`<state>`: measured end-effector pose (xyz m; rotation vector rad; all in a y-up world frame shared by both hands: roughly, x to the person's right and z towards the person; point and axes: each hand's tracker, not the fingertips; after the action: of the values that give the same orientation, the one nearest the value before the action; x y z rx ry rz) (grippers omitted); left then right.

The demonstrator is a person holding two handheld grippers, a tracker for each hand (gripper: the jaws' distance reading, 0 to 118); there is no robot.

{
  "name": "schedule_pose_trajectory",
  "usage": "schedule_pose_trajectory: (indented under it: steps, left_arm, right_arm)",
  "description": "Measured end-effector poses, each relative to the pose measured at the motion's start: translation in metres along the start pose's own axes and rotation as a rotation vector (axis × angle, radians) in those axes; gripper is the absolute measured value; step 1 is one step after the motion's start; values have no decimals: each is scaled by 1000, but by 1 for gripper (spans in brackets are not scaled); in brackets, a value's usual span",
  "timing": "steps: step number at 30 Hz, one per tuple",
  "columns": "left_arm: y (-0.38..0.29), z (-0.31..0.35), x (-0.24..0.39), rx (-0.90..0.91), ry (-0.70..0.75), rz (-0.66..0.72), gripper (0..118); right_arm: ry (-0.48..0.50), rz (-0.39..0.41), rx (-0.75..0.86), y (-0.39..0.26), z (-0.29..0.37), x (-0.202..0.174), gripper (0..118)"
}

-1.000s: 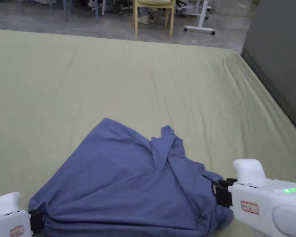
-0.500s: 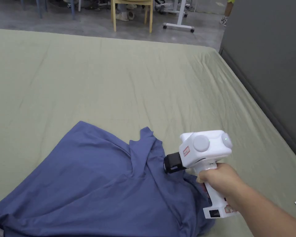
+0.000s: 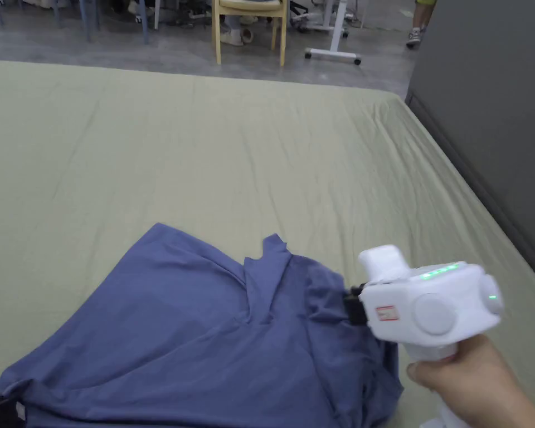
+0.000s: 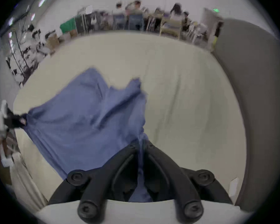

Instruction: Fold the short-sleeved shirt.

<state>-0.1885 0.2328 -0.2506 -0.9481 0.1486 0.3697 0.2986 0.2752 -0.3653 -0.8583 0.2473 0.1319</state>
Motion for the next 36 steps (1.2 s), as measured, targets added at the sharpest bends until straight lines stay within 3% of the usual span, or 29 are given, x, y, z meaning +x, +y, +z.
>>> schedule_pose_trajectory:
  steps: [2, 5, 7, 11, 15, 18, 21, 25, 36]
  left_arm:
    - [12, 6, 4, 13, -10, 10, 6]
    - [45, 24, 20, 92, -47, 8, 6]
    - [74, 40, 36, 154, -76, -8, 6]
    - [149, 81, 62, 276, -166, 41, 6]
    - [228, 139, 96, 464, -152, -18, 6]
    - [278, 185, 113, 597, -175, -3, 6]
    - [326, 218, 130, 616, -185, -9, 6]
    - [382, 231, 152, 649, -59, -145, 6]
    - [430, 223, 164, 675, 24, -134, 6]
  right_arm:
    - [-29, -23, 92, 20, 40, 16, 6]
    - [-83, 32, 203, 53, 99, 29, 6]
    - [-199, 99, 282, 75, 136, 33, 6]
    - [-333, 108, 394, 125, 197, 41, 6]
    - [-470, 133, 448, 180, 236, 52, 6]
    - [-502, 98, 462, 222, 253, 64, 5]
    - [-541, 91, 460, 263, 263, 71, 5]
    - [-554, 76, 411, 317, 262, 79, 5]
    - [-577, 85, 386, 374, 242, 68, 5]
